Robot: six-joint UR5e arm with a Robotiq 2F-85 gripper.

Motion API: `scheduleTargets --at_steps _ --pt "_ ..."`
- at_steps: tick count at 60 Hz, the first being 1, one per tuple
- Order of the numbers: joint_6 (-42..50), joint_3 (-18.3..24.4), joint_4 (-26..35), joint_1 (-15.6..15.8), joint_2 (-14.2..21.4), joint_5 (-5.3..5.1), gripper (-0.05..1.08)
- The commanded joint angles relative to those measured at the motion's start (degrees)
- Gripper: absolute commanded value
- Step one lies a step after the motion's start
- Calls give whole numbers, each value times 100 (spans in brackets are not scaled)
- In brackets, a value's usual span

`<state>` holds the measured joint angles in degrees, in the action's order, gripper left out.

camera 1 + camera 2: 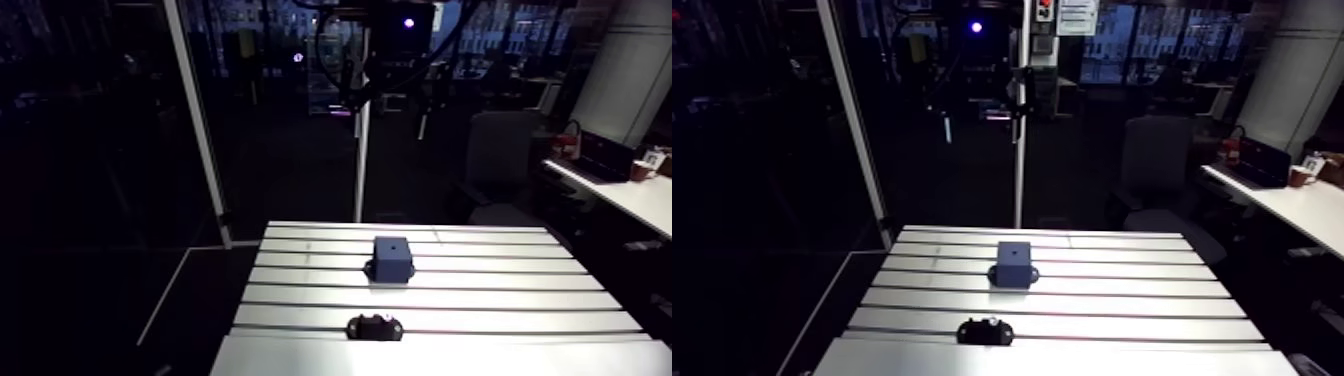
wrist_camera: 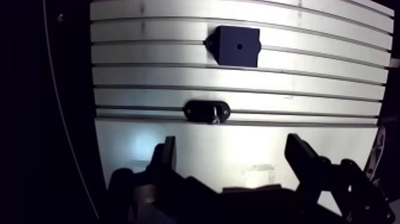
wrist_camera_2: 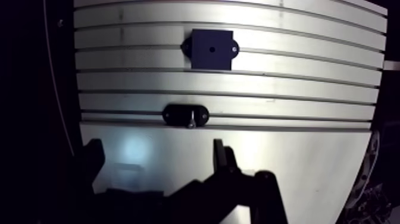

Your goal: Pick up the M10 bolt and insert it into the hole until fully seated.

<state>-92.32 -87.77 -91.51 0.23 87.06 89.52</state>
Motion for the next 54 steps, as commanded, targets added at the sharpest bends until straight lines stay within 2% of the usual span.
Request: scheduleTargets --at_steps 1,10,26,28,40,47,54 --pt "7 -92 -47 4 32 51 0" --pt "8 -301 -201 -5 84 61 0" --pt "8 -1622 -1252 -55 633 95 0" --pt "8 -1933 -1543 -58 683 96 0" --pt "-69 -2657 -2284 -151 660 105 0" --pt "-113 -3097 -3073 -247 581 61 0" --pt "-162 -3313 -3540 -278 489 18 0"
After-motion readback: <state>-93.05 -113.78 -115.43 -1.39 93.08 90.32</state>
